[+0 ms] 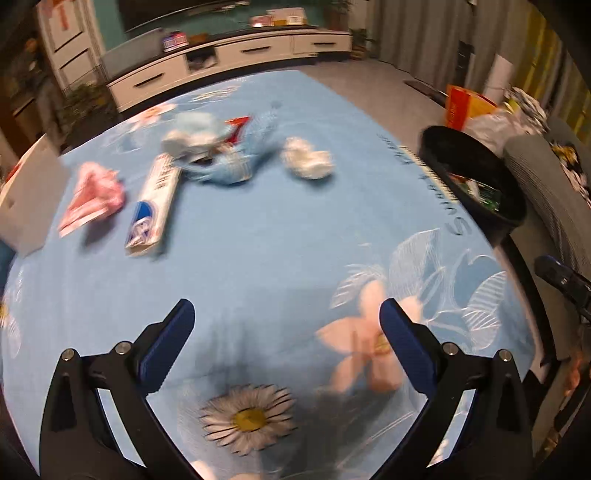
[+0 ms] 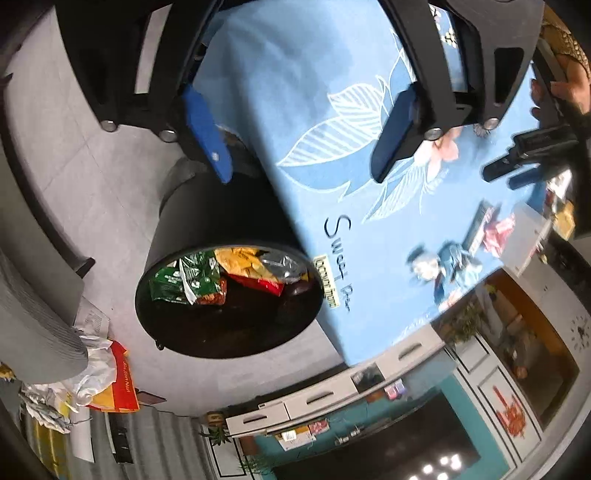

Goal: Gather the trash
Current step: 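Return both tools to the table over the remaining trash, then grasp the white-blue ointment box with the left tool while the right tool grasps the white tissue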

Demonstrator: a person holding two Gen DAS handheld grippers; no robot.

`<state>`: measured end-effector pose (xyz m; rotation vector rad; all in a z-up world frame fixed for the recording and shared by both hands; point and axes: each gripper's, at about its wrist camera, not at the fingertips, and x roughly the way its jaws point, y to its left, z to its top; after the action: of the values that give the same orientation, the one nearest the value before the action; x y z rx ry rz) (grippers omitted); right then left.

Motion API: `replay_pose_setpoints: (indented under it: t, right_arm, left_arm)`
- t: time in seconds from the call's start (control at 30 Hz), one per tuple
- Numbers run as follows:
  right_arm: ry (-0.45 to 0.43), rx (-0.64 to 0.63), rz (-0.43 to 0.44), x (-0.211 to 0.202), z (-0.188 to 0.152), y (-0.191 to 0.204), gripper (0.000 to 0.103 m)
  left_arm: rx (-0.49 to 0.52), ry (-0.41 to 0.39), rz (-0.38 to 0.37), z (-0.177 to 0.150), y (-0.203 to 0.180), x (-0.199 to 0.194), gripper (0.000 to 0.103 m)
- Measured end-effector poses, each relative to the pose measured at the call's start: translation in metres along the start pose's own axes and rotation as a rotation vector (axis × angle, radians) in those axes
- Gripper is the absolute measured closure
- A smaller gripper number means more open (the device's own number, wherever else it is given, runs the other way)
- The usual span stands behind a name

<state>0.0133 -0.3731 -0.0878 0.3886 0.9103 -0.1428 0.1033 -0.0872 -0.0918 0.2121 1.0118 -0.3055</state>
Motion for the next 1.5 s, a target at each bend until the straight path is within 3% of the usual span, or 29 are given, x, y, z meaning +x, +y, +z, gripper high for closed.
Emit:
replay_pose_setpoints:
  t: [0.1, 0.2, 0.4, 0.7, 1.07, 1.37, 1.5]
  right_arm:
    - [0.018, -0.067, -0.096, -0.001, -0.001, 0.014, 0.010]
    - [0.068, -0.096, -0.125, 0.002, 0.000, 0.025, 0.003]
    - [0.129, -0.200, -0.180, 0.014, -0.003, 0.053, 0.003]
    - [0.158, -0.296, -0.114, 0.044, 0.012, 0.099, 0.003]
    - [0.196, -0.353, -0.050, 0.104, 0.059, 0.155, 0.003]
    - [0.303, -0.404, -0.030, 0.165, 0.105, 0.196, 0.003]
    - [0.345, -0.431, -0.039, 0.189, 0.114, 0.210, 0.003]
  left_arm:
    - [-0.049, 0.004, 0.044, -0.009, 0.027, -0.002, 0.003]
    - [-0.104, 0.011, 0.072, -0.018, 0.053, -0.003, 0.003]
    - [-0.172, 0.031, 0.096, -0.032, 0.086, -0.003, 0.003]
    - [-0.177, 0.044, 0.098, -0.030, 0.099, 0.008, 0.003]
    - [-0.094, 0.089, 0.095, 0.023, 0.100, 0.051, 0.003]
    - [-0.073, 0.141, 0.067, 0.067, 0.107, 0.085, 0.003]
    - [-0.069, 0.176, 0.059, 0.078, 0.109, 0.095, 0.011]
